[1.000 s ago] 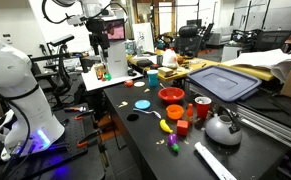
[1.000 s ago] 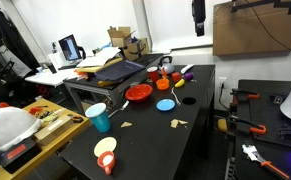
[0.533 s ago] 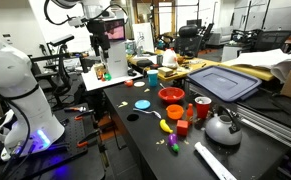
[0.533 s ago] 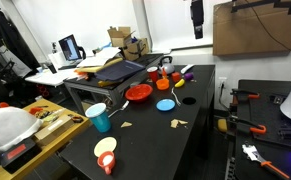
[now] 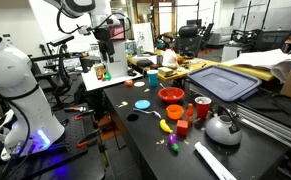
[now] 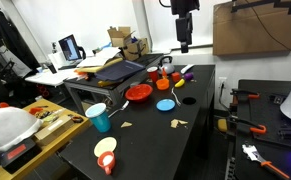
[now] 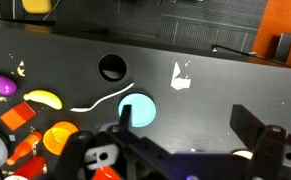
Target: Move the left red cup to the right
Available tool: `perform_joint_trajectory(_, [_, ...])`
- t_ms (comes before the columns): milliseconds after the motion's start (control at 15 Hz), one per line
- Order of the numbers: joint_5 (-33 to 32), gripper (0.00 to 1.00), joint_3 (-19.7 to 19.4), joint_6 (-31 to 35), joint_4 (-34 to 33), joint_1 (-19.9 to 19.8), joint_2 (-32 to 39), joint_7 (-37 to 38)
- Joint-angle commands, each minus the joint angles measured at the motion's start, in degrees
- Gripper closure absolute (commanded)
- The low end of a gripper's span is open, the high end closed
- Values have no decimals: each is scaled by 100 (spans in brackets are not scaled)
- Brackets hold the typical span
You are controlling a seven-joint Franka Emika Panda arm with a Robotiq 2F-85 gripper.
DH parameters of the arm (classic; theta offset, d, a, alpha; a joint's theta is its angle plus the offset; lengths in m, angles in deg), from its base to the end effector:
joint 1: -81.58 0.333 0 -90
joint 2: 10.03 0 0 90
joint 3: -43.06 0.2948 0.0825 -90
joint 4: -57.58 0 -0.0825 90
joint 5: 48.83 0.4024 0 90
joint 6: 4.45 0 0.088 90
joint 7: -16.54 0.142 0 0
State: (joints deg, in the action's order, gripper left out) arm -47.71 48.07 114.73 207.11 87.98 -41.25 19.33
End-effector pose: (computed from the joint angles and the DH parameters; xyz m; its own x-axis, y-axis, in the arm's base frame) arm 0.3938 0.0776 0.3682 0.9916 0.1286 0.0152 0.1281 -0.9914 0.0274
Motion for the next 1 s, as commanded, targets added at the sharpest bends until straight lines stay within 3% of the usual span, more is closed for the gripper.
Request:
perform_joint_trajectory(0, [104, 0, 227, 415, -176, -37, 493, 550])
perform_joint_trajectory(467, [247, 0, 572, 1294, -598, 34, 1624, 1315])
perform_joint_trajectory(933, [99, 0, 825, 1701, -1343, 186, 2791, 1878])
